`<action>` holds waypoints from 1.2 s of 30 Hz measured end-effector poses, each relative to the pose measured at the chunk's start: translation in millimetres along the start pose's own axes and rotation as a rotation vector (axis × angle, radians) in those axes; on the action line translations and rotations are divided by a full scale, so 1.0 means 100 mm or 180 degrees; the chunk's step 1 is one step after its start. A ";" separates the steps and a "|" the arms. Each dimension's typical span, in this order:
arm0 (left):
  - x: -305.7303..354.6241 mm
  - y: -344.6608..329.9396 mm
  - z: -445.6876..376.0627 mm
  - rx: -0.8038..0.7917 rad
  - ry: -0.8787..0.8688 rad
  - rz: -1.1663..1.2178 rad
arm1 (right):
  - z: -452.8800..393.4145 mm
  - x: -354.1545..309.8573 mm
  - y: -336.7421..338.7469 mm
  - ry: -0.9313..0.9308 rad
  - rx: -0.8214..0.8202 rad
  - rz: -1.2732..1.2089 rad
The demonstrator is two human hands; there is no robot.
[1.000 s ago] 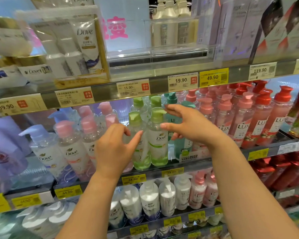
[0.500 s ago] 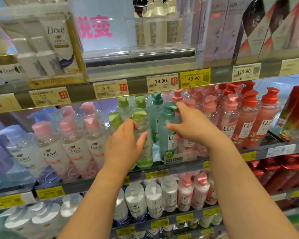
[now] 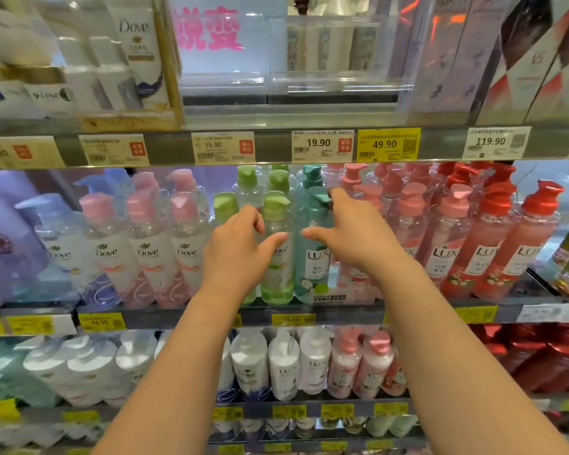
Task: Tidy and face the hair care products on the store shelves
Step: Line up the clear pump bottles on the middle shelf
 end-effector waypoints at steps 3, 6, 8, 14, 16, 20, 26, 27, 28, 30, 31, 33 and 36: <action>-0.01 0.00 -0.02 -0.0025 0.0027 -0.0033 | 0.01 0.02 -0.01 -0.0040 0.0011 0.0022; 0.00 0.02 -0.02 -0.0036 -0.0059 -0.0027 | 0.05 0.05 -0.04 -0.0085 -0.0063 -0.0251; -0.01 0.01 0.00 -0.0032 -0.0163 -0.0103 | 0.11 0.10 0.03 -0.0120 0.0047 -0.0530; 0.19 0.12 0.13 0.0574 -0.0983 0.0142 | 0.41 0.51 0.41 -0.0727 0.0985 -0.1185; 0.30 0.11 0.17 0.0666 -0.1322 0.0228 | 0.47 0.60 0.46 -0.0928 0.1162 -0.1026; 0.43 -0.08 0.21 0.0186 -0.1585 0.0181 | 0.45 0.59 0.34 -0.1028 0.0985 -0.0655; 0.38 -0.41 0.18 -0.0495 -0.1307 -0.0274 | 0.33 0.58 0.18 -0.1029 0.0416 -0.0176; 0.38 -0.44 0.18 -0.0515 -0.1268 -0.0316 | 0.30 0.59 0.15 -0.1002 0.0313 -0.0070; 0.38 -0.46 0.17 -0.0525 -0.1247 -0.0351 | 0.28 0.60 0.14 -0.0961 0.0256 0.0009; 0.39 -0.51 0.14 -0.0538 -0.1211 -0.0471 | 0.25 0.65 0.16 -0.0898 0.0231 0.0033; 0.40 -0.52 0.12 -0.0524 -0.1189 -0.0543 | 0.24 0.67 0.18 -0.0866 0.0232 0.0009; 0.42 -0.53 0.07 -0.0443 -0.1125 -0.0639 | 0.21 0.70 0.24 -0.0781 0.0213 0.0046; 0.46 -0.52 0.05 -0.0268 -0.1063 -0.0625 | 0.17 0.71 0.30 -0.0627 0.0203 0.0215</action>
Point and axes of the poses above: each hand's wrist, its own z-axis away from the middle knuckle, its own y-axis out of the back of the hand, x = y × z, the point moved 7 cm from there along -z, towards the middle knuckle, and after that the axes turned 9 degrees about z, right-handed, at the moved point
